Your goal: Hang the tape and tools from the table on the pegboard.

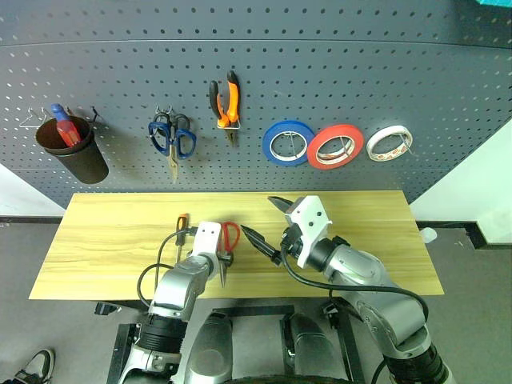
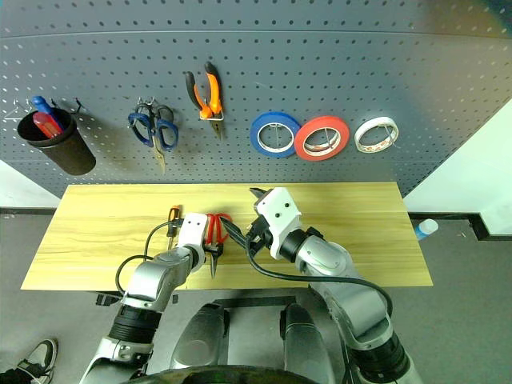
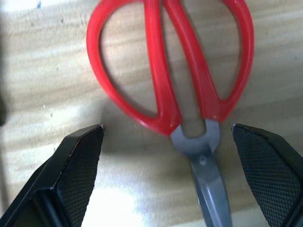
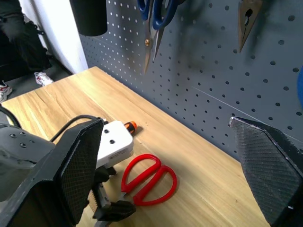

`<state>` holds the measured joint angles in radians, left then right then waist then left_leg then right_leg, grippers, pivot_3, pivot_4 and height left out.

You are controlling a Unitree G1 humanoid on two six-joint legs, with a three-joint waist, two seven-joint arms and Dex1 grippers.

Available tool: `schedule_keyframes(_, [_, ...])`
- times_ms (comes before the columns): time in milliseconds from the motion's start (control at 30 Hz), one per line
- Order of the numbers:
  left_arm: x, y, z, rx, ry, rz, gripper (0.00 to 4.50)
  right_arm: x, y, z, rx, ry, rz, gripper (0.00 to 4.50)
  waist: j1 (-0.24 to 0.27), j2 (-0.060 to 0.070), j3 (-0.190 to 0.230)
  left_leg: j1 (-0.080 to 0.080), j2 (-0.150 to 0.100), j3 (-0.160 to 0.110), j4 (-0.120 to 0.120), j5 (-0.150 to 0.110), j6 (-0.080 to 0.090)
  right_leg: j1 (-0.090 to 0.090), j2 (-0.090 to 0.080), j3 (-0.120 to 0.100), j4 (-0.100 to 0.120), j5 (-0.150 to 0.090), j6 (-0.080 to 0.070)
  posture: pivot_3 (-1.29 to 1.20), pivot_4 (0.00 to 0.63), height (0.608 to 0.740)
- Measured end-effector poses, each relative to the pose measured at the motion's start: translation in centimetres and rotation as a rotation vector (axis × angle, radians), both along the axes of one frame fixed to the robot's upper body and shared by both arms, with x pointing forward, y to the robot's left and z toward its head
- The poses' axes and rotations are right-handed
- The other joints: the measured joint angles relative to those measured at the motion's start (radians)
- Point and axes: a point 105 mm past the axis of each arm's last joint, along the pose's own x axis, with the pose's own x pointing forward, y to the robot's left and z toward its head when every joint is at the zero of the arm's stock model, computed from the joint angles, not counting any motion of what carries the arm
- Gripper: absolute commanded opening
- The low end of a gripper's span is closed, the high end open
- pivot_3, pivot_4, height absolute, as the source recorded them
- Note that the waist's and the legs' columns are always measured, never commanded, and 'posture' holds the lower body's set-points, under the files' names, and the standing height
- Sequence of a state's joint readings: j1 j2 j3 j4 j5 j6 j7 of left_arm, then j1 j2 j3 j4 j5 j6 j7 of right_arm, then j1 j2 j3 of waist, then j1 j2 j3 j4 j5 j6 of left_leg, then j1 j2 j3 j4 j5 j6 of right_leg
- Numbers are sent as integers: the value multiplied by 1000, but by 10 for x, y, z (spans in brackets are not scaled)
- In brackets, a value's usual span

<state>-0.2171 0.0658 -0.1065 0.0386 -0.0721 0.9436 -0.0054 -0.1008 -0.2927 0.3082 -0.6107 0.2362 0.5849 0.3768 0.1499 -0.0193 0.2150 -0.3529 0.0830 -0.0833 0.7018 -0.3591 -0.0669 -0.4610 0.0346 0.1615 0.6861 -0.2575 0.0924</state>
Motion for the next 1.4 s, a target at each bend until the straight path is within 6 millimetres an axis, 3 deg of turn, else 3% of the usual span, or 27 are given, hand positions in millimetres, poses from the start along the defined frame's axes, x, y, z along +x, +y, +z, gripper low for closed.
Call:
schedule_keyframes(667, [2,-10,-2,3,4,1,4500,0,-1,3,-4,-11,-16,4456,-2,5,-5,0,0,0,-1,0,0,1,0,0,-1,0,0,265,160,677])
schedule_keyframes(1033, [-5,-11,-4,6,27,3,1038,3,1,7,-6,-31,-18,4500,-3,8,-8,0,0,0,-2,0,0,1,0,0,-2,0,0,267,156,677])
schedule_keyframes(1400, [-5,-12,-4,10,26,1,1038,5,0,5,-16,-32,-28,4500,-3,9,-9,0,0,0,-2,0,0,1,0,0,-3,-1,0,269,156,677])
